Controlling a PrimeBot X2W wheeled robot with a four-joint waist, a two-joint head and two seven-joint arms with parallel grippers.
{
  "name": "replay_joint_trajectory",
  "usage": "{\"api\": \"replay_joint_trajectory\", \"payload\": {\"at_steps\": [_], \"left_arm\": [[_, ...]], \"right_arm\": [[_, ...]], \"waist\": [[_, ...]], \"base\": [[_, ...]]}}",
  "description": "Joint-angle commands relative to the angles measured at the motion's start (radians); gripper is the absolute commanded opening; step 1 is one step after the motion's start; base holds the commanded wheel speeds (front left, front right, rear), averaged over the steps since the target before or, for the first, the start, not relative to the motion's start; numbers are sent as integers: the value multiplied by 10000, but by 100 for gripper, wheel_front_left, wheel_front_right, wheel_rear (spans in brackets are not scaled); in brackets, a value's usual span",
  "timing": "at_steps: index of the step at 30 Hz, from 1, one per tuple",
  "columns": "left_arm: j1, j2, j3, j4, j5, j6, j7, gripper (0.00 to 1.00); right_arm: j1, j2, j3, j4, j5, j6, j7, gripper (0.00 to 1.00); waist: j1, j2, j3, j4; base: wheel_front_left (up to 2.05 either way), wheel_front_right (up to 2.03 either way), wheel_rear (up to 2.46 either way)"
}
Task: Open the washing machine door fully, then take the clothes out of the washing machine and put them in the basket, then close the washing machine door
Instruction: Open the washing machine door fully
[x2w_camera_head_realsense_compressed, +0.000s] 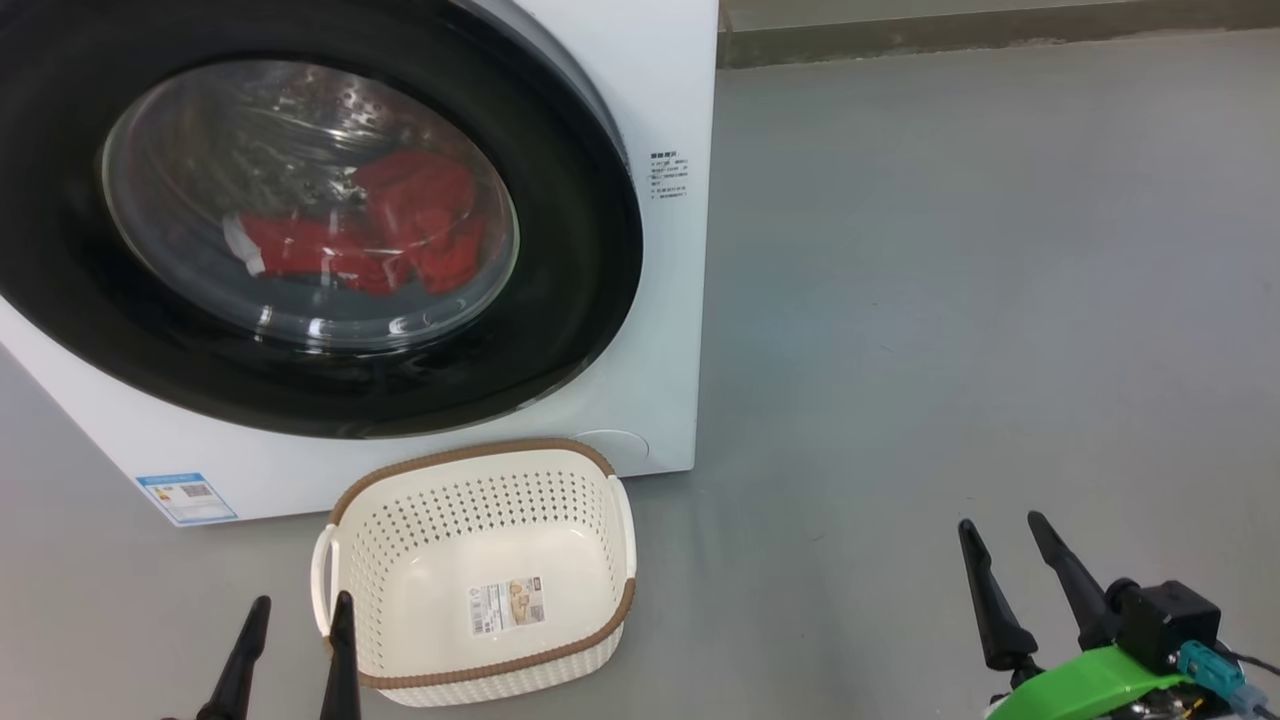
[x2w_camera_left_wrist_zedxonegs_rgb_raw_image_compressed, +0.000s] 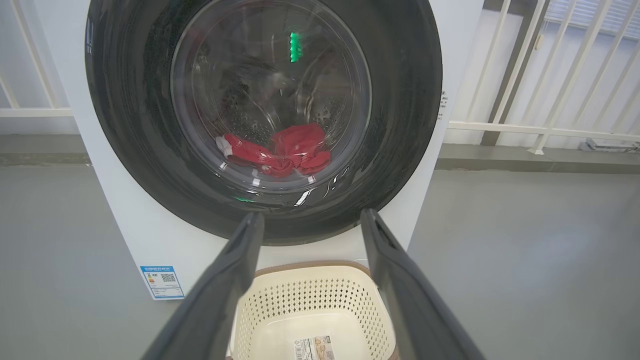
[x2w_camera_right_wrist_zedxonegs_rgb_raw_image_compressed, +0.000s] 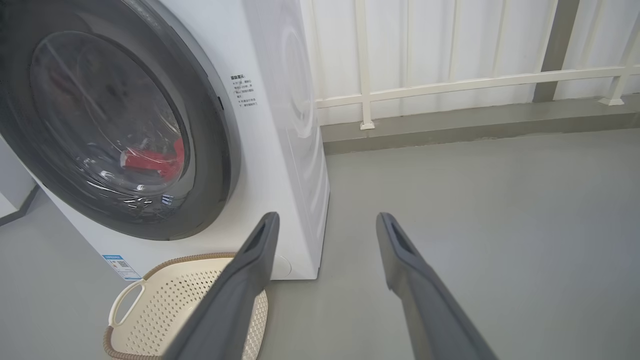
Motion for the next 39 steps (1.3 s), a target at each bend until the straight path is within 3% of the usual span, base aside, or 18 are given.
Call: {"api": "replay_joint_trajectory", "payload": {"at_steps": [1,19,20,21,23,30,39], "left_arm": [[-186,150,350,-198,-95,126,-122,100],[-265,150,307,-155,-105,154,-122,100],[-276,150,305,-157,-111,156,-122,100],[-286,150,302,-161,-118,159,-122,100],[-306,150,284,-169,-127,161,-122,100],[-468,150,176,-173,-108,124,-122,100],[-1031,150,-3,-188,-140,6,-122,100]], "right_arm": [[25,-73,180,-265,-101,-9,-120,100],[-40,-54,235,-291,-68,-9,-120,100],[-46,-48,257,-301,-13,-9,-120,92],[-66,-42,273,-330,59,-9,-120,47],[-128,-30,290,-402,248,-9,-120,0],[-861,-9,439,-658,1156,-9,-120,0],[-2952,-36,647,-763,2254,-9,-120,0]], "waist": [[-1,0,-6,-3],[-1,0,-60,56],[-1,0,-58,63],[-1,0,-52,71],[-1,0,-33,90],[-1,0,223,232],[-1,0,859,615]], "base": [[0,0,0],[0,0,0],[0,0,0],[0,0,0],[0,0,0],[0,0,0],[0,0,0]]}}
